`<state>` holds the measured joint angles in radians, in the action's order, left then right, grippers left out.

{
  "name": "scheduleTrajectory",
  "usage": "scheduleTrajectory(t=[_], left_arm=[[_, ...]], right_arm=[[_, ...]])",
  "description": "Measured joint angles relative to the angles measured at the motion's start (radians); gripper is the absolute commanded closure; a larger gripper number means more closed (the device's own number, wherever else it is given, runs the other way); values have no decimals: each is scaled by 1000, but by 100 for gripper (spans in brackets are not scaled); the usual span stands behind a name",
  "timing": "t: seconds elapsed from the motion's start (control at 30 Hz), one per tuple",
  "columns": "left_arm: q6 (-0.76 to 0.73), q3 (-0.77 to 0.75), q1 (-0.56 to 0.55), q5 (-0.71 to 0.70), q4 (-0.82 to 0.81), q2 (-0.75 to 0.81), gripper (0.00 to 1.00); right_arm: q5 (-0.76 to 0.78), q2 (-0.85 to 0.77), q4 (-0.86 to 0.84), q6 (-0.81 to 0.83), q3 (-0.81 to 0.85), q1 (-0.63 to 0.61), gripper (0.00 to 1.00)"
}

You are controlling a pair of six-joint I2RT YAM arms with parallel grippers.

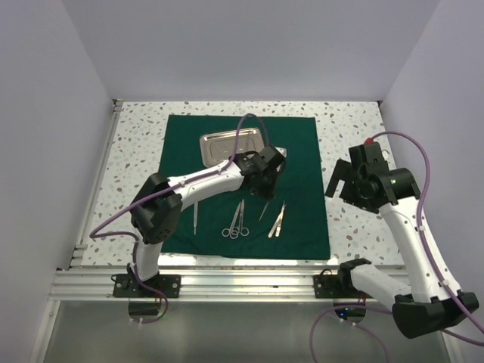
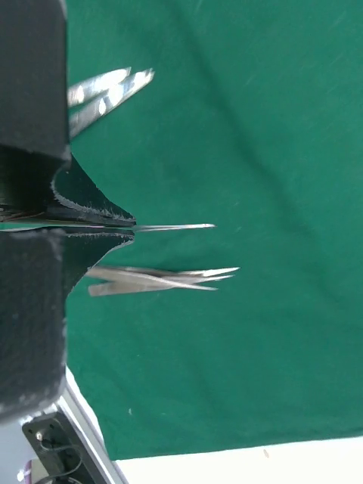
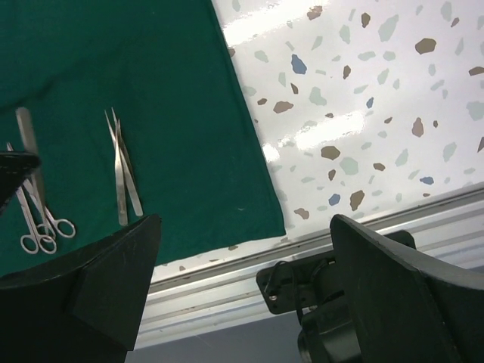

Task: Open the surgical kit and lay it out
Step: Place the medical item in the surgical kit, then pick up the medical item from the container.

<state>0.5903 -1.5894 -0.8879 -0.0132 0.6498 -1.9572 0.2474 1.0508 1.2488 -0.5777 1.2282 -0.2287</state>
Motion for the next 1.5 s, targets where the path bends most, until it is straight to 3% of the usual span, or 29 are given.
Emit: scheduleTrajectory(t=[0.4, 0.67, 0.93, 1.1, 1.5], left_arm=[[96, 20, -36, 19, -58, -14, 42], [16, -196, 59, 8, -21, -51, 48], [-126, -560, 299, -28, 47, -320, 51], [-192, -584, 361, -34, 41, -422, 53], [-268, -641, 369, -40, -158, -565, 52]], right_arm=[[12, -90, 58, 32, -28, 0, 2], [27, -91, 73, 36, -29, 0, 2], [30, -44, 74, 19, -32, 0, 2], [31, 17, 68, 4, -32, 0, 1], [33, 76, 71, -34, -36, 0, 2]])
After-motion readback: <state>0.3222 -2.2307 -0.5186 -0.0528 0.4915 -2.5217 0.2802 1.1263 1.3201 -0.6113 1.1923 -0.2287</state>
